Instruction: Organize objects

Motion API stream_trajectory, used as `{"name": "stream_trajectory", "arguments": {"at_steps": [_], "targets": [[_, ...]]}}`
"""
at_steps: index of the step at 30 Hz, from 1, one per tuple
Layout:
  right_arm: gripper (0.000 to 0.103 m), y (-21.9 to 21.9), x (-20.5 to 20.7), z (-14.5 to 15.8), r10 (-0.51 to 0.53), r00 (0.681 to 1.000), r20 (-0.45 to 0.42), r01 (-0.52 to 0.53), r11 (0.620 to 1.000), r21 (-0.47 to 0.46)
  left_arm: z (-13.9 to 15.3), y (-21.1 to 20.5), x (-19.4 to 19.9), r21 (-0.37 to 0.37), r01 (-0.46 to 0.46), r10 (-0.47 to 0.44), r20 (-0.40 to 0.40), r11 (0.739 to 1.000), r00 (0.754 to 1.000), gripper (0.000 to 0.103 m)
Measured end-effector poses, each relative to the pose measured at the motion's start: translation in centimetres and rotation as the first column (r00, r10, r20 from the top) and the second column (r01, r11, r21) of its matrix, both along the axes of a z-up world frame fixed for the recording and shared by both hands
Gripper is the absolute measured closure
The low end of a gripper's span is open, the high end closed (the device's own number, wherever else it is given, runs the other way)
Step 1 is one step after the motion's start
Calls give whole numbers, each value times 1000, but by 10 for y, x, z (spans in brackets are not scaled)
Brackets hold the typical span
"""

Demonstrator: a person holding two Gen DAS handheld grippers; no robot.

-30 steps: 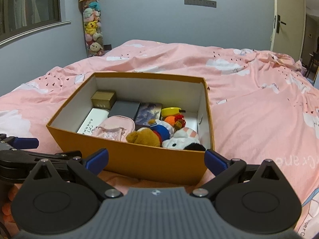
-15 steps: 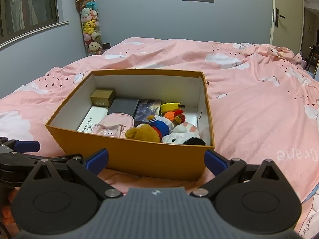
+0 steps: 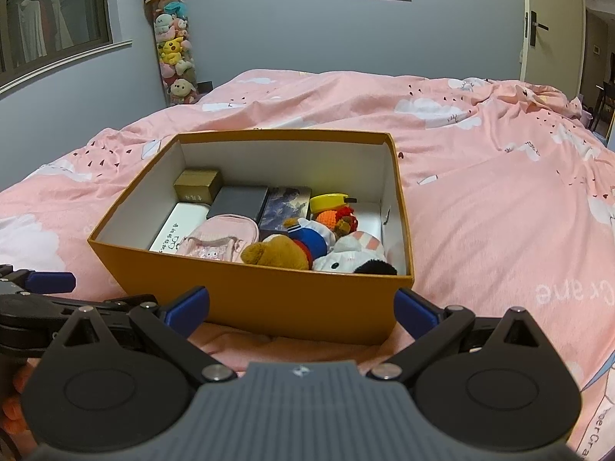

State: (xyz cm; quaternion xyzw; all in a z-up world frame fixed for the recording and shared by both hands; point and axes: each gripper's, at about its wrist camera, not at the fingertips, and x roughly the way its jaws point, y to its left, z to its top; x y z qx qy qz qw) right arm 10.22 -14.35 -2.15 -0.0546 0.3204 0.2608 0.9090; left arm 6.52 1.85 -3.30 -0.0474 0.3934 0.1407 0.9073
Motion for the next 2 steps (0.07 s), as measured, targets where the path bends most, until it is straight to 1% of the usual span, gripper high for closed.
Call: {"name": "stream_trajectory", "arguments": {"at_steps": [2], "targets": [[1,0,1,0,0,1000,-3,0,1000,0,0,0,0,-1,-1,1,-2,1000,1000,0]]}}
